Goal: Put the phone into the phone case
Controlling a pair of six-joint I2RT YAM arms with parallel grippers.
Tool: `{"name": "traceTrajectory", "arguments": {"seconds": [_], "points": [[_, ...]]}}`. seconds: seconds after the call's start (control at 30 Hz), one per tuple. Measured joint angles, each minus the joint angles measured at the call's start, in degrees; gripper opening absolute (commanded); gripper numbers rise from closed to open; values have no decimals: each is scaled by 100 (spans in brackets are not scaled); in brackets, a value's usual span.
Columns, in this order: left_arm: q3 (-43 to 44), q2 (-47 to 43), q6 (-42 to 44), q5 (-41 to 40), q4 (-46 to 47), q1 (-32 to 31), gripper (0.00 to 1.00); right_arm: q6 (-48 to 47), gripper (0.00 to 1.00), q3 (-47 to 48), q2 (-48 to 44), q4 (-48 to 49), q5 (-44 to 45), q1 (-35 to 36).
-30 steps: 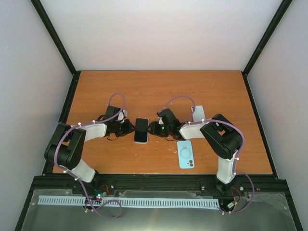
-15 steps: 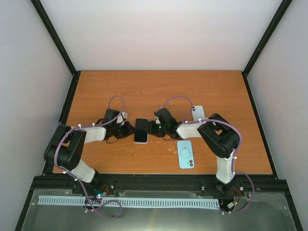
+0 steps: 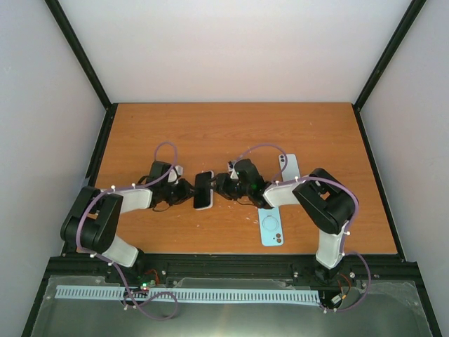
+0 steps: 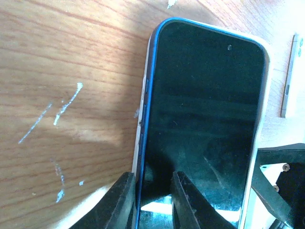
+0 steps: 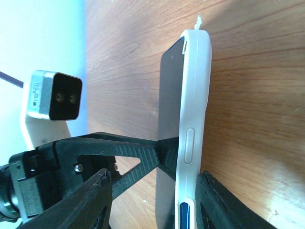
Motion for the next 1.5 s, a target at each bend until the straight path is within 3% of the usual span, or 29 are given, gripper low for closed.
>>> {"name": "traceTrajectory", "arguments": {"seconds": [0.67, 1.0, 1.1, 1.27, 1.5], "points": [[-269, -76, -280, 186, 343, 44, 24, 568, 46, -236, 367, 970, -400, -11], [-304, -168, -299, 282, 227, 7, 26, 505, 26, -236, 621, 940, -481, 76], [-304, -271, -313, 295, 140, -15, 30, 354, 18, -245, 595, 778, -450, 79], [-299, -636, -317, 317, -192, -26, 39, 116, 16, -304, 269, 623, -466, 79], [-160, -1840, -238, 387, -769, -35, 73, -22, 15, -699, -603, 562, -459, 79]]}}
